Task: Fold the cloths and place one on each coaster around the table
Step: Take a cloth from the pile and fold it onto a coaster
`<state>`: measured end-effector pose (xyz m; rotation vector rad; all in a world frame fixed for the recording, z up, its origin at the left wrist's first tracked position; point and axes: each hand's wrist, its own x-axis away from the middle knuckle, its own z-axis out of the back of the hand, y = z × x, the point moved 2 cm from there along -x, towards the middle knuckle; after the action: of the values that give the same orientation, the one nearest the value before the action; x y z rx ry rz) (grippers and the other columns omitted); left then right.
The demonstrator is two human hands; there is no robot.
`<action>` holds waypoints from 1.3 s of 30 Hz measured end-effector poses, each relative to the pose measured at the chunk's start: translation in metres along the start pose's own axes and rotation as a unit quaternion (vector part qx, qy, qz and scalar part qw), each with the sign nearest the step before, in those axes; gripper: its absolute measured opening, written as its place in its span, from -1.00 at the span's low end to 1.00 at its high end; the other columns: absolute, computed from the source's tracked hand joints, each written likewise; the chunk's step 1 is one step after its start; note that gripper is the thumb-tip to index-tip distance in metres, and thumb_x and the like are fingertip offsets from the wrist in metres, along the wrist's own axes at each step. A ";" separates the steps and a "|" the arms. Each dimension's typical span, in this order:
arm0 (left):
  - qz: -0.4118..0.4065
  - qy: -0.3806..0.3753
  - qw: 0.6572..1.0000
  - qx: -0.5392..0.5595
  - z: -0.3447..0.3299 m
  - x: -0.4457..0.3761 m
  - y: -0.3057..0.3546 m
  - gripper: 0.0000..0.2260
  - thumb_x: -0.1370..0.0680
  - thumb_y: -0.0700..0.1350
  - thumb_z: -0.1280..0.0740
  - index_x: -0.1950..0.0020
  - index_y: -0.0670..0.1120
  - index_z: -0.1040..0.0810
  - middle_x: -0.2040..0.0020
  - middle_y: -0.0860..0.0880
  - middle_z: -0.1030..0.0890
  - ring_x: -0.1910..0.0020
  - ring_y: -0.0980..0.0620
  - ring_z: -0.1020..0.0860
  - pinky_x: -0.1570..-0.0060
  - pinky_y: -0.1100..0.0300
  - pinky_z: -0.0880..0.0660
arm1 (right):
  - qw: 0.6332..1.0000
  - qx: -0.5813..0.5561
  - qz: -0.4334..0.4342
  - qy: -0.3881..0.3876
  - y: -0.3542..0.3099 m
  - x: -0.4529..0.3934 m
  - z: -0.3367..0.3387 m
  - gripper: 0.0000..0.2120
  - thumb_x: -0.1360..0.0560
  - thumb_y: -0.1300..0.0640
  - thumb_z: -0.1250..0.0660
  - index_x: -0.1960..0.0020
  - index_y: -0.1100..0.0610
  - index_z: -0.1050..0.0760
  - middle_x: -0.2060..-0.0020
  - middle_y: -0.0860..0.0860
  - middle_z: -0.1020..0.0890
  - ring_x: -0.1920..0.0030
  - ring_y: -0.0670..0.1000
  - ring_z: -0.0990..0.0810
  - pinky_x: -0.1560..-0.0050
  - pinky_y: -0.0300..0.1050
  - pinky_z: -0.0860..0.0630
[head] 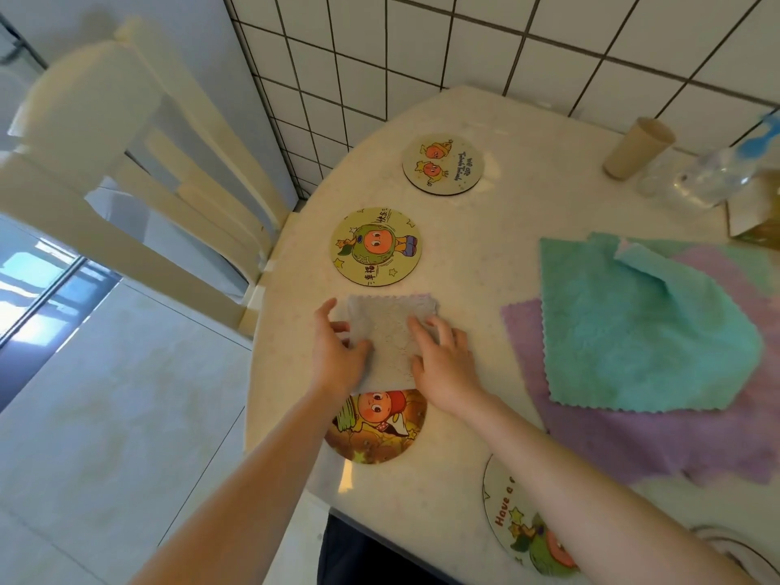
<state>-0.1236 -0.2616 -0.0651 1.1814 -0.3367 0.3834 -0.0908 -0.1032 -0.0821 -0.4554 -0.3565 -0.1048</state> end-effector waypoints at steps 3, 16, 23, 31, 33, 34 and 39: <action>0.120 -0.026 0.976 0.179 0.004 0.003 0.010 -0.19 -0.44 -0.28 -0.45 -0.51 0.08 -0.06 -0.19 -0.05 -0.48 -0.04 -0.05 -0.54 0.22 0.01 -0.56 | 0.987 -0.160 -0.025 -0.013 0.005 0.002 0.016 -0.44 -0.54 0.13 -0.23 -0.49 0.05 -0.13 -0.44 0.01 -0.16 -0.43 0.09 -0.16 -0.37 -0.05 -0.24; 0.097 -0.261 0.927 0.251 0.014 -0.042 0.085 -0.63 -0.48 -0.32 -0.34 -0.29 -0.18 -0.50 -0.10 -0.19 -0.65 -0.04 -0.14 -0.64 0.09 0.01 -0.63 | 0.765 -0.614 -0.191 -0.040 0.019 -0.025 0.088 -0.81 -0.44 0.19 -0.38 -0.05 0.13 -0.56 0.12 0.09 -0.65 0.17 0.06 -0.61 0.19 -0.07 -0.52; -0.065 -0.186 0.980 -0.020 -0.031 -0.167 0.164 -0.74 -0.52 -0.15 -0.38 -0.21 -0.11 -0.53 0.06 -0.05 -0.62 0.14 0.00 -0.64 0.31 0.24 -0.56 | 0.843 -0.488 -0.207 0.092 0.033 -0.134 0.160 -0.90 -0.46 0.09 -0.39 0.09 0.12 -0.54 0.14 0.09 -0.66 0.16 0.08 -0.65 0.14 0.02 -0.63; -0.167 -0.129 0.966 -0.151 -0.096 -0.291 0.209 -0.70 -0.55 -0.08 -0.32 -0.28 -0.04 -0.47 -0.11 -0.03 -0.57 -0.06 -0.04 -0.55 -0.14 0.04 -0.49 | 0.842 -0.441 -0.262 0.171 0.063 -0.260 0.188 -0.90 -0.40 0.10 -0.38 0.25 0.06 -0.49 0.33 0.04 -0.59 0.20 0.14 -0.65 0.07 0.16 -0.62; -0.170 -0.116 0.963 -0.175 -0.107 -0.309 0.213 -0.67 -0.55 -0.08 -0.32 -0.32 -0.02 -0.45 -0.12 -0.03 -0.56 -0.07 -0.05 -0.53 -0.16 0.03 -0.47 | 0.823 -0.462 -0.279 0.178 0.070 -0.279 0.185 -0.86 -0.37 0.16 -0.39 0.32 0.04 -0.47 0.31 0.08 -0.61 0.18 0.17 -0.66 0.09 0.19 -0.62; -0.170 -0.114 0.960 -0.190 -0.113 -0.319 0.213 -0.65 -0.55 -0.09 -0.31 -0.34 -0.01 -0.42 -0.12 -0.04 -0.55 -0.07 -0.07 -0.52 -0.16 0.00 -0.48 | 0.820 -0.463 -0.284 0.181 0.074 -0.287 0.182 -0.84 -0.38 0.18 -0.38 0.34 0.04 -0.46 0.30 0.10 -0.61 0.18 0.18 -0.66 0.11 0.20 -0.62; -0.221 -0.112 0.934 -0.258 -0.129 -0.333 0.205 -0.49 -0.55 -0.09 -0.29 -0.46 0.07 -0.20 -0.10 -0.03 -0.49 0.01 -0.09 -0.52 -0.04 -0.03 -0.52 | 0.844 -0.395 -0.303 0.202 0.087 -0.307 0.169 -0.85 -0.37 0.21 -0.38 0.34 0.09 -0.48 0.23 0.17 -0.65 0.16 0.18 -0.65 0.07 0.13 -0.62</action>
<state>-0.5055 -0.1112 -0.0894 0.7471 -0.3312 -0.2310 -0.4146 0.0560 -0.0869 -1.1065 -0.0062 -0.9832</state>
